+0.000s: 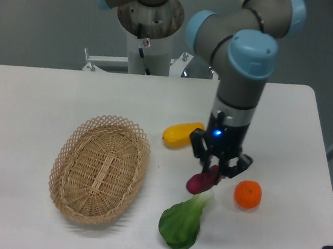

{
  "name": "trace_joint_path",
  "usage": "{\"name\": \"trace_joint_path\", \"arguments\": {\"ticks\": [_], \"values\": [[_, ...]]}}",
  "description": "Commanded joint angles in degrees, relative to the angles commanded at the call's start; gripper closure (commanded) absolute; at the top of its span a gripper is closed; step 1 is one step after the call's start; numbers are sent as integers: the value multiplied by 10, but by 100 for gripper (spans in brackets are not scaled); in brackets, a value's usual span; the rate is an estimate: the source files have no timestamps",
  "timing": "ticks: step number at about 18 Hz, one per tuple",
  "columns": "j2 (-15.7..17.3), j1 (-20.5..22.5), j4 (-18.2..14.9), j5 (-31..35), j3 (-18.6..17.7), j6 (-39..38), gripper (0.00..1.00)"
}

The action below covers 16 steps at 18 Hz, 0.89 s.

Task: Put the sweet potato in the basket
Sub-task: 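Carry the sweet potato over the wicker basket and lower it inside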

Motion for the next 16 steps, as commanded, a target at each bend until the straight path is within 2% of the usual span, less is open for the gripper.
{"name": "trace_joint_path", "arguments": {"ticks": [3,7,9,13,16], "values": [[2,-48,1,51,-27,-32,87],[4,-105,4,77,-64,-65,86],[4,-141,6,110,-82,-67,86],[-19,-186,56,135,-98,-80,85],[-33,-205,62,145,-97,-77,85]]}}
